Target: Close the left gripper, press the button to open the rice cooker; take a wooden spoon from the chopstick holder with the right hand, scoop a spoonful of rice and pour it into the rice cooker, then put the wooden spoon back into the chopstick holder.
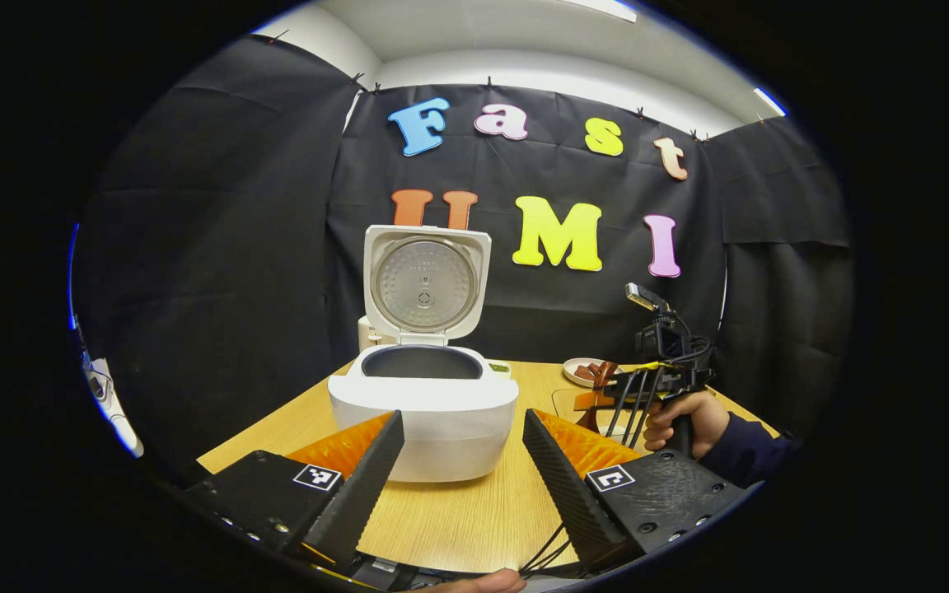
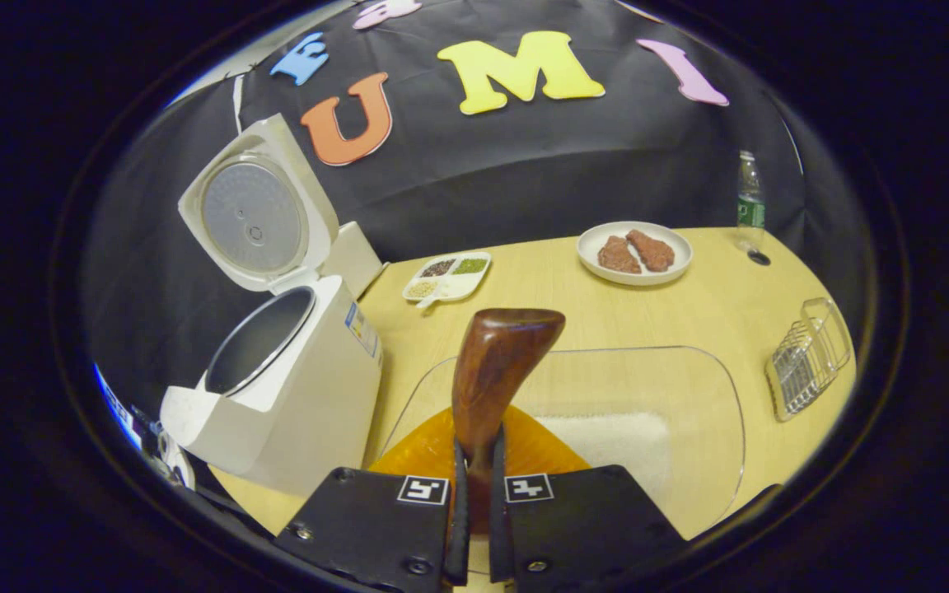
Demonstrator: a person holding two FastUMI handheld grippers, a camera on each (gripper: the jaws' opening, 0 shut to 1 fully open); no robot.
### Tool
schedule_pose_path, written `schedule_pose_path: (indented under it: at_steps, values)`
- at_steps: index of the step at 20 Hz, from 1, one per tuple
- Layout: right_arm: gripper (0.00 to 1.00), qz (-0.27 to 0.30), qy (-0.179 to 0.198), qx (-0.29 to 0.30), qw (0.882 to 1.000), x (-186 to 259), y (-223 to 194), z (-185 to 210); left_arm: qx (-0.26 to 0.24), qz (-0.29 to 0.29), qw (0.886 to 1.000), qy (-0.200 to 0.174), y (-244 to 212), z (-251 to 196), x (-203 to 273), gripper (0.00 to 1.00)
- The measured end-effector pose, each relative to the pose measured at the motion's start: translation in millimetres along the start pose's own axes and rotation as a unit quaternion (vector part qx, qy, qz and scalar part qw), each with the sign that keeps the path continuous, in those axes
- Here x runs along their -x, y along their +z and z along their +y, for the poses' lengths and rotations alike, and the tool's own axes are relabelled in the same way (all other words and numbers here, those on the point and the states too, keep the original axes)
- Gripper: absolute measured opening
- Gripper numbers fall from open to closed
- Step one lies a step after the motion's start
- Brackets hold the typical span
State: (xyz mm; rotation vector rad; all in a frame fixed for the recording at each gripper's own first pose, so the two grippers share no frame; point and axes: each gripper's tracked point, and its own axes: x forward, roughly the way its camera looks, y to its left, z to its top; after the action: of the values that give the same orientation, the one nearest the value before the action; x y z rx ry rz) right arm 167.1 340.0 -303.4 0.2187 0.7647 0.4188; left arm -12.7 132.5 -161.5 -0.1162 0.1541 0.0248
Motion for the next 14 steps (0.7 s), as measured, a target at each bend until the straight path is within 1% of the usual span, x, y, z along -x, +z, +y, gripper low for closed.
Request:
schedule_pose_path:
  at_steps: [2,4,7,10,14]
  values:
    - [0.12,0.021,0.032,-0.052,0.998,-5,0,-3,0.001,0.005,1.000,0.000,-3,0,-2,0.93]
    - [0.12,0.032,0.052,-0.099,0.993,-5,4,-12,-0.003,0.008,1.000,0.002,-4,2,-1,0.93]
    - [0.11,0.018,0.088,-0.150,0.985,1,22,-20,-0.006,0.006,1.000,0.003,0,1,0,0.93]
    - [0.12,0.008,0.121,-0.202,0.972,13,35,-28,-0.008,0.005,1.000,0.002,2,-3,0,0.93]
    - [0.11,-0.030,0.133,-0.258,0.956,27,53,-57,-0.015,0.011,1.000,0.003,1,-8,0,0.93]
